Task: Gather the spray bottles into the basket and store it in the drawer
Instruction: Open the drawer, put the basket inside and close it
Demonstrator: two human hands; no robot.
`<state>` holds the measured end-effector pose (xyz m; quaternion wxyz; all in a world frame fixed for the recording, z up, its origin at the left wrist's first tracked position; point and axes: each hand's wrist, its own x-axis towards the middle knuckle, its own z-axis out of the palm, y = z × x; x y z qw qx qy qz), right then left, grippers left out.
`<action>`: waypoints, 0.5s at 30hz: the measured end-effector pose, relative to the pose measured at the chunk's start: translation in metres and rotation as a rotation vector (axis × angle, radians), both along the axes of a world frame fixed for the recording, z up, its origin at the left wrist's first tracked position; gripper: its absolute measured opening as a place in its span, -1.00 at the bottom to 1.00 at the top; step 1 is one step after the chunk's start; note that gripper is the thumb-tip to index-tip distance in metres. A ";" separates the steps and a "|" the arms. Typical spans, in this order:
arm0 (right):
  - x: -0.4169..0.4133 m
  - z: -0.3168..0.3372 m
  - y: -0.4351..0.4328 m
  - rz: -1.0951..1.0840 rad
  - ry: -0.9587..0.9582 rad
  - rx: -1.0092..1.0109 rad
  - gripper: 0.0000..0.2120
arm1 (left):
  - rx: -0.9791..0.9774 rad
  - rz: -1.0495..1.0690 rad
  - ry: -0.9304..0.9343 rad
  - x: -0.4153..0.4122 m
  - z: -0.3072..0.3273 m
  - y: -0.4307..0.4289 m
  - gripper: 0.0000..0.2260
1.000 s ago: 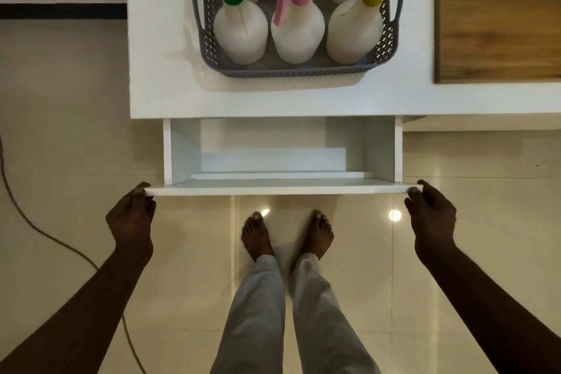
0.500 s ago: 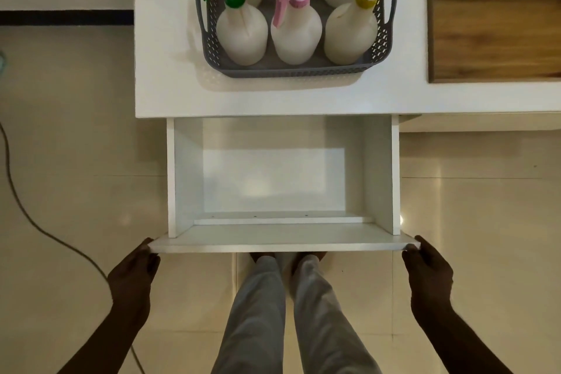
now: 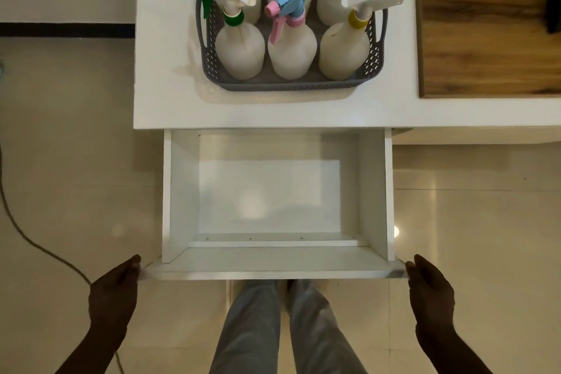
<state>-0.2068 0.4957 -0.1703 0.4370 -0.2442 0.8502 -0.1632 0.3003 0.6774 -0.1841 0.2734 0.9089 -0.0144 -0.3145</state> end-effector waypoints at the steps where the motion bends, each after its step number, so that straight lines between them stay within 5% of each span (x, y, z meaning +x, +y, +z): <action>1: 0.002 0.008 -0.011 0.030 0.028 -0.029 -0.61 | -0.008 -0.021 -0.097 0.007 0.002 -0.014 -0.74; 7: 0.031 0.073 -0.125 0.166 0.025 -0.351 -0.69 | -0.355 -0.159 -0.518 0.044 0.053 -0.170 -0.69; 15: 0.117 0.117 -0.318 0.171 -0.353 -0.527 -0.79 | -0.500 -0.284 -0.118 0.064 0.107 -0.379 -0.63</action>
